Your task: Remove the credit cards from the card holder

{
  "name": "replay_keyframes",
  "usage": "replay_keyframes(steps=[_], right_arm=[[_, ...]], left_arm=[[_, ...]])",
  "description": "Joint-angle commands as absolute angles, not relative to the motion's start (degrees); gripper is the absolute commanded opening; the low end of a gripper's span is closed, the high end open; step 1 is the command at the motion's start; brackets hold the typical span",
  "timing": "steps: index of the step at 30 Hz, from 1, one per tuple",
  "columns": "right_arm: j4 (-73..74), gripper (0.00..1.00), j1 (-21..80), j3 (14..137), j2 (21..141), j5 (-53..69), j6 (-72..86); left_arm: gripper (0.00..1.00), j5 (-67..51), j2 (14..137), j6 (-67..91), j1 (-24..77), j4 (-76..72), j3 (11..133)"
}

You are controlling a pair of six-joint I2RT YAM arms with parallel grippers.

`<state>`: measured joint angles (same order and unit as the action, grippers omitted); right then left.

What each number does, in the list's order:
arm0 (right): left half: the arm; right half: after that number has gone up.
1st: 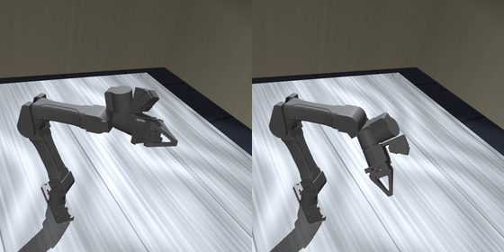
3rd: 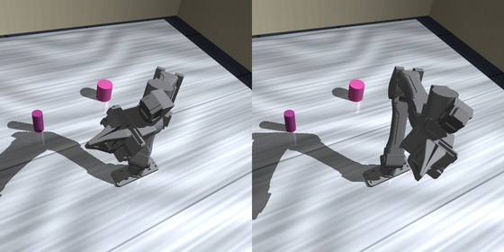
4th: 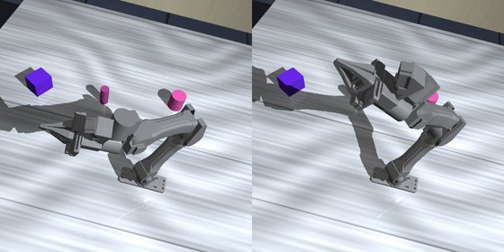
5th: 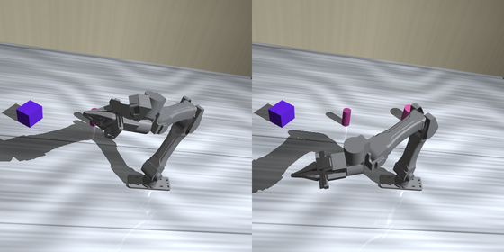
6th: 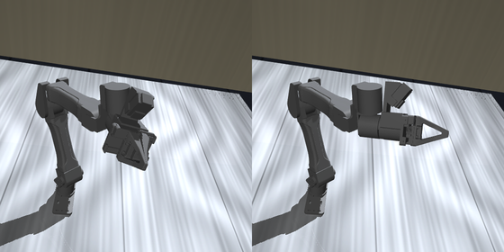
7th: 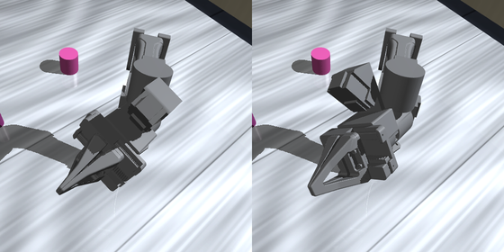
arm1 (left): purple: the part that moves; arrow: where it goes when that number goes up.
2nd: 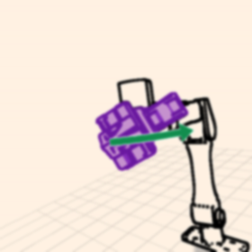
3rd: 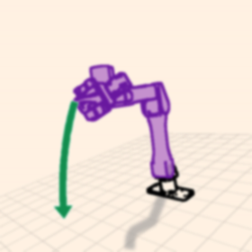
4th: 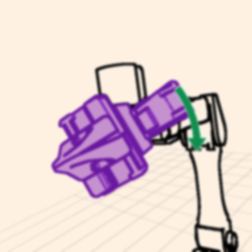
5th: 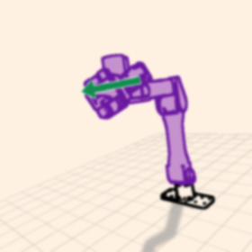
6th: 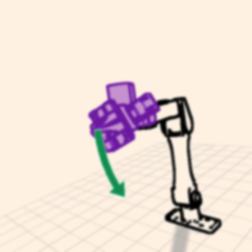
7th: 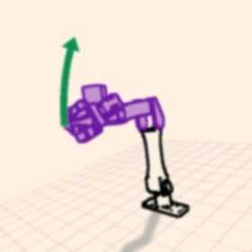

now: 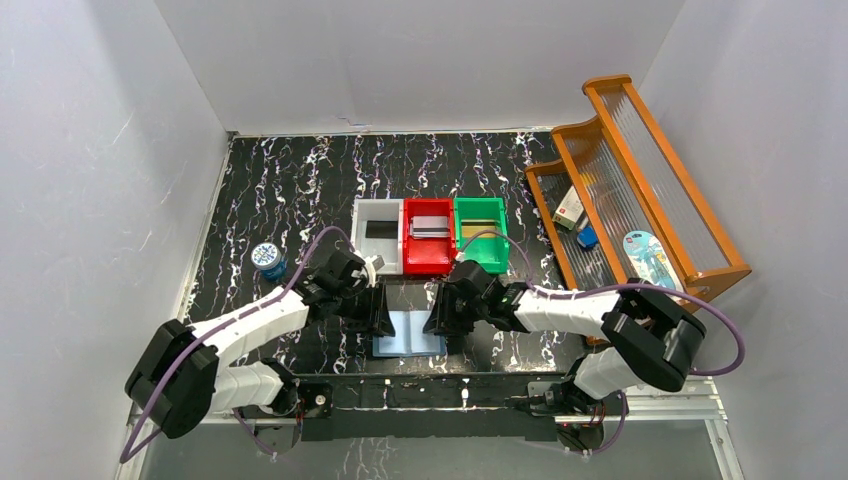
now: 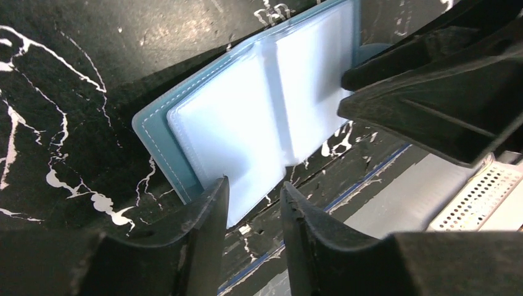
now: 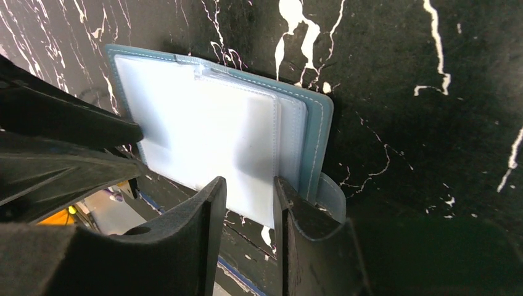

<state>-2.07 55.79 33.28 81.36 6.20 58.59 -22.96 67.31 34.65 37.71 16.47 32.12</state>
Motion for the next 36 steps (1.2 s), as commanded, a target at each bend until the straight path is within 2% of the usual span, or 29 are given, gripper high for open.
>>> replay_keyframes(steps=[1, 4, 17, 27, 36], right_arm=[[-3.8, 0.42, 56.1, 34.1, 83.4, 6.2, 59.5], [-9.5, 0.41, 56.1, 32.6, 83.0, 8.3, 61.1], [-23.6, 0.4, 56.1, 33.1, 86.3, 15.4, 64.4], [-23.5, 0.41, 56.7, 36.3, 87.9, 17.1, 63.1], [-23.3, 0.42, 58.3, 41.1, 91.3, 17.7, 62.5]], left_arm=[[0.31, -23.7, 68.6, 35.6, 38.0, 14.7, 30.5], [0.27, -23.1, 68.9, 36.0, 38.1, 14.3, 29.4], [0.24, -21.8, 66.3, 38.1, 38.2, 12.6, 25.9], [0.23, -17.9, 61.3, 39.8, 38.2, 14.4, 25.8], [0.17, -14.4, 57.9, 43.6, 38.2, 14.2, 24.5]])
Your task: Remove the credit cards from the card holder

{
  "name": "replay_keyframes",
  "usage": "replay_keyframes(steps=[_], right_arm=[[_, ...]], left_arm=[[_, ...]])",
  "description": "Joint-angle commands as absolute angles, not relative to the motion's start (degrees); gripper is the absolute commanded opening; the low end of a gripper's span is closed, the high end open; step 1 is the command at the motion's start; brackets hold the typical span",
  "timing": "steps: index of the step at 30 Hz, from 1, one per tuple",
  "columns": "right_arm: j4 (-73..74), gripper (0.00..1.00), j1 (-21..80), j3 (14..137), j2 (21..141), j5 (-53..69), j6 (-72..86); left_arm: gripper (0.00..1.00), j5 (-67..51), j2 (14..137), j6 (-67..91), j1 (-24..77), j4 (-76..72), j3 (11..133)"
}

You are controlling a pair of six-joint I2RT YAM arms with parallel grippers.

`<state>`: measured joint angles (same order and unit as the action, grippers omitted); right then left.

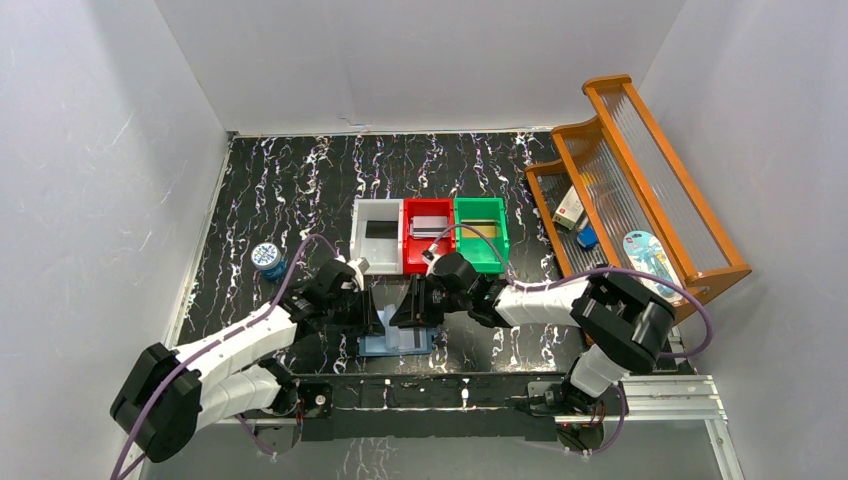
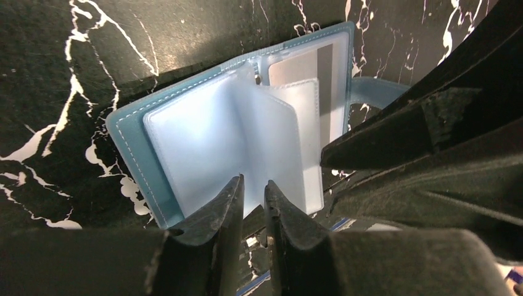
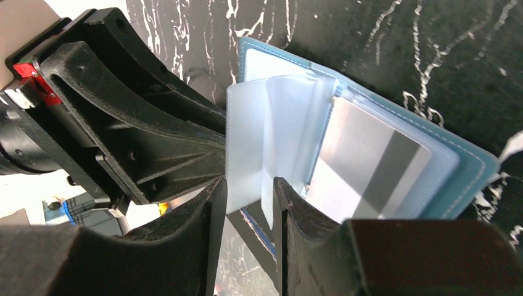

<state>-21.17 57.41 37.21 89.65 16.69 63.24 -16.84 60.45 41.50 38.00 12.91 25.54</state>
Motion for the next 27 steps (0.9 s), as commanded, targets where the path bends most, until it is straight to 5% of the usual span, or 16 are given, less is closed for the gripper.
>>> replay_keyframes(steps=[1, 18, 27], right_arm=[[-23.1, 0.42, 58.6, 41.7, 91.7, 17.5, 62.4], [-19.4, 0.46, 60.0, 49.2, 99.1, 17.8, 61.1], [-12.0, 0.51, 61.2, 55.7, 102.6, 19.7, 56.4]], left_arm=[[0.17, -13.8, 57.2, 44.0, 38.2, 14.3, 24.3], [0.32, 7.6, 38.6, 54.2, 38.1, 31.7, 26.9], [0.37, 9.6, 34.6, 53.6, 38.1, 34.6, 30.0]])
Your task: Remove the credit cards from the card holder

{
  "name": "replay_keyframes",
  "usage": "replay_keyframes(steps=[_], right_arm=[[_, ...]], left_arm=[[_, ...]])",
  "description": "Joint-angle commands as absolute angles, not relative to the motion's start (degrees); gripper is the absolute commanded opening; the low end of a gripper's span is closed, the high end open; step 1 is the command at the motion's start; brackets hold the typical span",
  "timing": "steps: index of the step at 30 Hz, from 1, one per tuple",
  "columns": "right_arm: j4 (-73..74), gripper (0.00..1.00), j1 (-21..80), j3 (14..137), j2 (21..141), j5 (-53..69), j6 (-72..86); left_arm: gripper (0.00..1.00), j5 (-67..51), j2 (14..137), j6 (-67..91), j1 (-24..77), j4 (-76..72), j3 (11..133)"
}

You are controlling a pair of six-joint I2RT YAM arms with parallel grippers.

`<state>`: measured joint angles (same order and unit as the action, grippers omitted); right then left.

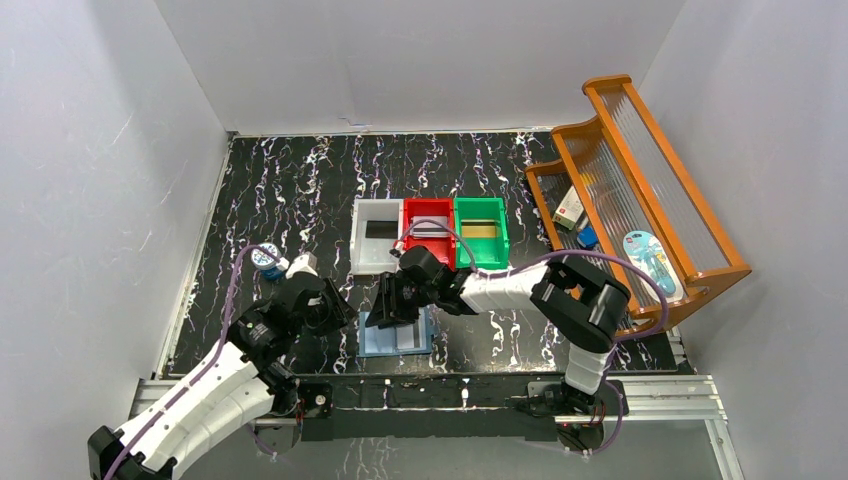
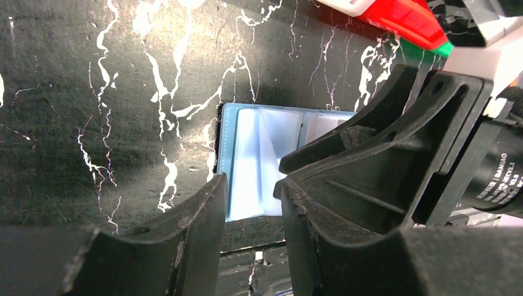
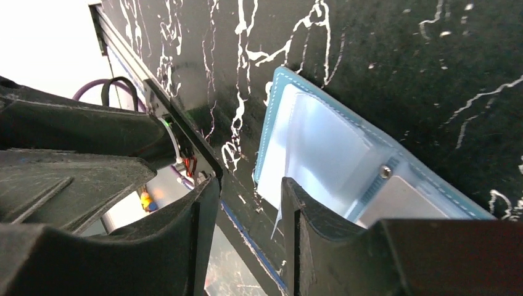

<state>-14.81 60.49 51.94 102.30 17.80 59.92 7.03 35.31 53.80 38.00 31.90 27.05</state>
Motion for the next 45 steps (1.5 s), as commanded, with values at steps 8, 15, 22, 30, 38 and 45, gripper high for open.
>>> replay_keyframes(steps=[8, 15, 22, 30, 38, 45], right_arm=[[-21.5, 0.62, 61.9, 53.6, 95.6, 25.7, 55.5], [-13.0, 0.66, 61.7, 50.3, 86.4, 14.6, 53.0], [0.9, 0.54, 61.7, 43.2, 82.1, -1.9, 56.2], [-2.1, 0.51, 61.7, 39.9, 89.7, 1.3, 59.0], [-6.4, 0.45, 61.7, 34.4, 92.3, 1.6, 65.4], [-8.9, 0.44, 61.6, 31.6, 92.1, 1.5, 67.8]], left_arm=[[0.45, 9.3, 33.9, 52.9, 38.1, 34.6, 31.6], [0.49, 7.0, 34.9, 51.0, 38.1, 33.2, 32.3], [0.48, -19.7, 44.8, 43.1, 38.2, 13.3, 31.5], [0.5, -25.4, 61.1, 43.6, 38.4, 6.0, 27.2], [0.48, -23.3, 65.4, 44.8, 38.6, 2.6, 22.2], [0.38, -21.0, 64.2, 48.0, 38.6, 0.3, 18.5]])
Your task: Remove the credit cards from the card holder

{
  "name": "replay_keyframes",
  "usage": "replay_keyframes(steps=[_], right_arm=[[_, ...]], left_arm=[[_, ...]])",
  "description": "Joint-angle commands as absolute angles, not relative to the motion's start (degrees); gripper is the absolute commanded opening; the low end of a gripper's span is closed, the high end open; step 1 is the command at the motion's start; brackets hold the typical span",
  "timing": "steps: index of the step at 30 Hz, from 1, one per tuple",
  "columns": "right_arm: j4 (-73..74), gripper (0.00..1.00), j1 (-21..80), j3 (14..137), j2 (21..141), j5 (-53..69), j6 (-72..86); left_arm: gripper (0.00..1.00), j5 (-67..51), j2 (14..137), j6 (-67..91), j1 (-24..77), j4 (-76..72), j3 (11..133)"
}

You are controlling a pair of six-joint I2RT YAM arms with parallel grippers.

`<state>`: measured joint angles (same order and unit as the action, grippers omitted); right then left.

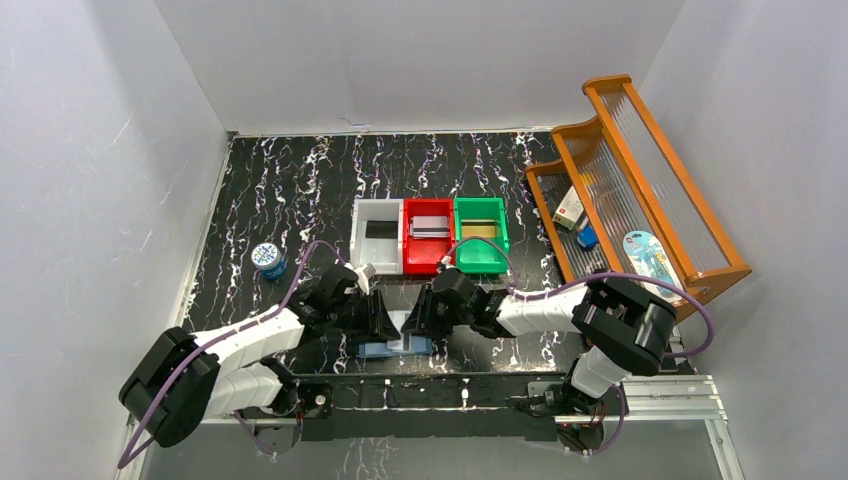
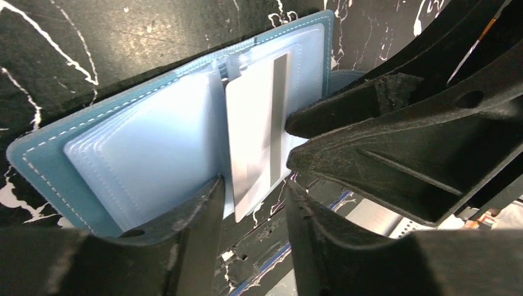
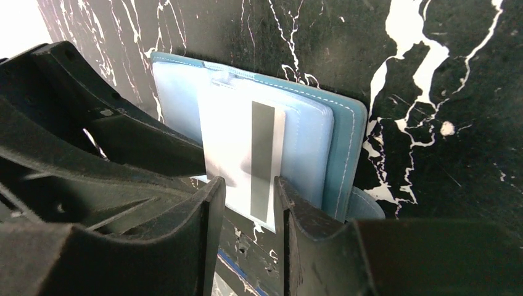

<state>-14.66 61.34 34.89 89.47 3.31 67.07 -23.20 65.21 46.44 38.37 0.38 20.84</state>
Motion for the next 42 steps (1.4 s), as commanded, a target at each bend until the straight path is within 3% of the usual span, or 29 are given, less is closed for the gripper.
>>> replay_keyframes(steps=[1, 11, 14, 34, 39, 42], right_arm=[[-8.8, 0.44, 61.7, 31.6, 91.9, 1.5, 67.9], [-7.2, 0.44, 61.7, 31.8, 91.4, 0.3, 67.6], [-6.8, 0.44, 61.6, 31.7, 91.0, 0.0, 67.5], [-7.2, 0.48, 61.7, 32.3, 90.5, -0.2, 67.4], [-7.3, 0.47, 61.7, 32.8, 90.9, 0.0, 67.0], [-8.1, 0.44, 61.6, 32.6, 91.6, 0.7, 67.0]], left_arm=[[0.35, -20.8, 63.8, 48.2, 38.6, 0.1, 18.4], [0.04, -20.2, 60.7, 48.6, 38.6, -0.1, 18.5], [0.0, -19.7, 60.6, 48.8, 38.6, -0.2, 18.6], [0.0, -16.6, 55.5, 47.7, 38.6, 5.3, 18.2], [0.21, -18.8, 55.9, 48.6, 38.6, 2.9, 18.4], [0.26, -20.5, 56.8, 49.7, 38.6, 0.4, 18.2]])
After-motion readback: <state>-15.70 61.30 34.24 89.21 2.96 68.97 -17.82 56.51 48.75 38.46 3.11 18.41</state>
